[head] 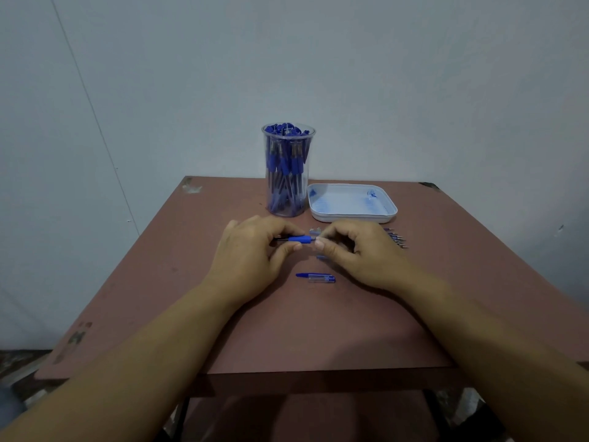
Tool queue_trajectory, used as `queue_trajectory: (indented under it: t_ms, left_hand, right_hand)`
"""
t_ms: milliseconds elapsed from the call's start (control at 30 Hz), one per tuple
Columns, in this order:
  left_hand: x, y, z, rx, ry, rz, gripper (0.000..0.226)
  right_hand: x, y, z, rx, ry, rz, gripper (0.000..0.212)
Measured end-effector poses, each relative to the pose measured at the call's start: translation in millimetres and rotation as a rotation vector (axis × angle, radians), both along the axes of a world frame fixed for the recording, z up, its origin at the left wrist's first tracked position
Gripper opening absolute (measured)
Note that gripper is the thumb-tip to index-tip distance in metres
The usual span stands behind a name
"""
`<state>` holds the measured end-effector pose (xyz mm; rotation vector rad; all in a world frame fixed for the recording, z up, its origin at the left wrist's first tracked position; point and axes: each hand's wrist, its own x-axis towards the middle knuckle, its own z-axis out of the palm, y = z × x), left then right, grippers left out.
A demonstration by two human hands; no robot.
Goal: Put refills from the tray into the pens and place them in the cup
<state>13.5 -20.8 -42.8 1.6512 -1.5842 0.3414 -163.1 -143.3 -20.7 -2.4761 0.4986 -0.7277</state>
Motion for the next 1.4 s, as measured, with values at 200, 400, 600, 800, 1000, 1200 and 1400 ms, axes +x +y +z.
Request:
queue_trajectory:
  t_ms: [200, 400, 600, 800, 1000, 1200, 1400]
  left_hand:
    - [7, 1, 0, 0.029, 0.043, 0.085, 0.013]
    - [6, 2, 0, 0.026, 0.027, 0.077, 0.013]
    - [6, 1, -1, 0.021, -0.006, 0.037, 0.015]
    - [3, 0, -1, -0.023, -0.029, -0.01, 0.018]
    - [2, -3, 0, -0.087, -0.091, 0.016, 0.018]
    - [-4, -4, 2, -0.035, 0.061, -0.011, 0.021]
    - [24, -8, 29, -0.006, 0.168, 0.062, 0.063]
  right_hand:
    - [-11, -2, 0, -0.165, 0.242, 0.107, 0.02]
    - [-12, -16, 1, -0.032, 0.004, -0.071, 0.007]
    - [-10, -16, 1, -0.04, -0.03, -0.044, 0.026]
    - [-3, -7, 0, 0.013, -0.055, 0.025, 0.022]
    - [0, -1, 0, 0.093, -0.129, 0.013, 0.013]
    - [6, 4, 3, 0.36, -0.201, 0.019, 0.008]
    - [14, -21, 37, 0.524, -0.401, -0.11, 0.012]
